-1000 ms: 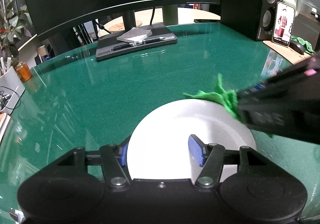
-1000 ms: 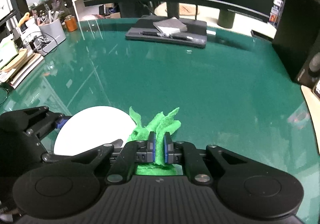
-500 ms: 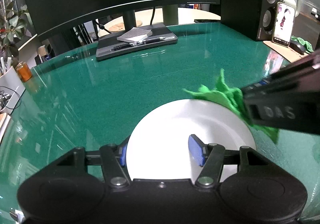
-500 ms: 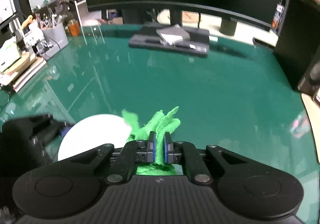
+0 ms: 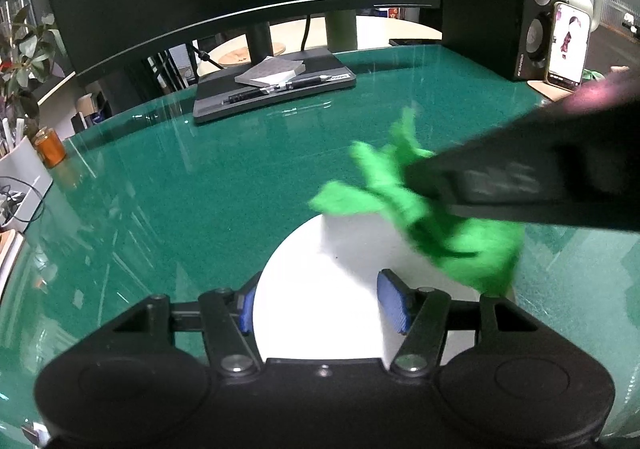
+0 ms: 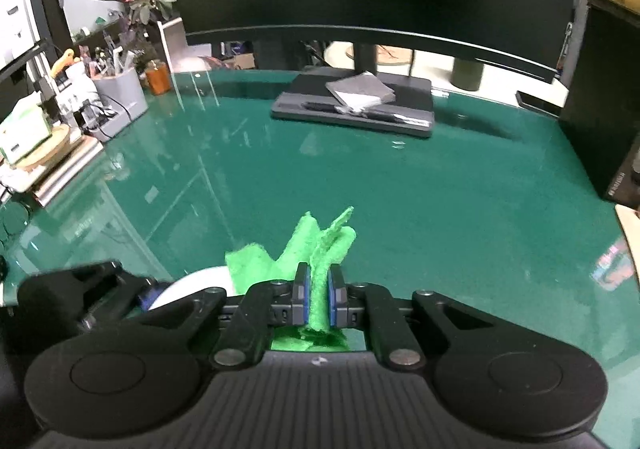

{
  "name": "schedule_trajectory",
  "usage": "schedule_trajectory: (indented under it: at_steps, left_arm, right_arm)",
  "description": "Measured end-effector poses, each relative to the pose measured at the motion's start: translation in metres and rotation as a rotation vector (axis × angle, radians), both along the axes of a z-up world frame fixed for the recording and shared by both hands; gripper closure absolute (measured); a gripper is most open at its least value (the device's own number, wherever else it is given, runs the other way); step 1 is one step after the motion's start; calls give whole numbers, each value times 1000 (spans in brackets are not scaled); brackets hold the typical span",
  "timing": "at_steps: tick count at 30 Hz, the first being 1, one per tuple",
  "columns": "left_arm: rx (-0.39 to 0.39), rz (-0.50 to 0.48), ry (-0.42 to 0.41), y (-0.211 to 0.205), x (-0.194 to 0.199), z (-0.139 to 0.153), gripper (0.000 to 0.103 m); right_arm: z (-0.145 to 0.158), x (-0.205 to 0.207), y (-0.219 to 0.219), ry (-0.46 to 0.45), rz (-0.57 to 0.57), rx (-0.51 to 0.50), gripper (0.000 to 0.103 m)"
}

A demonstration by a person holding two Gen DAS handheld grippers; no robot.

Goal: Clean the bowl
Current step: 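Wipe the cloth back and forth over the bowl rim with the right tool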

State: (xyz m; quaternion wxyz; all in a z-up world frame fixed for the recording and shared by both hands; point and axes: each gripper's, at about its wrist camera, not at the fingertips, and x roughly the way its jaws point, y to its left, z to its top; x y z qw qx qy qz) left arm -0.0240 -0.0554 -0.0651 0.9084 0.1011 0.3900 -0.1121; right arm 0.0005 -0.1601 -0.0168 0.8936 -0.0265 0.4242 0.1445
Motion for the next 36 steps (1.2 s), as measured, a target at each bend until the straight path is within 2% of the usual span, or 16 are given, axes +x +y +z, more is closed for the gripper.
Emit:
schedule_trajectory:
  at_steps: [3,9,15,20,25,29,36]
  left_arm:
    - [-4,0,0,1,0,1,44]
    - [-6,2,2,5,6,-1,44]
    - [-5,3,1,5,8,-1,44]
    - [-5,2,-1,5,8,-1,44]
    - [8,-2,-6,4,7,-1,44]
    - [13,-4,-7,3,8,-1,44]
    - [7,-1,-6,4,7,-2,44]
  right_arm:
    - [-1,-4,-10,36,-20,13,94]
    - [3,4,2,9,9,74,94]
    - [3,-2,-4,16,18,65,93]
    - [4,-8,-19,44,-19,56,93]
    - [0,0,-9,40,-20,56,94]
    - [3,5,-2,32,0,95,94]
    - [4,-13,-17,54,11,87,93]
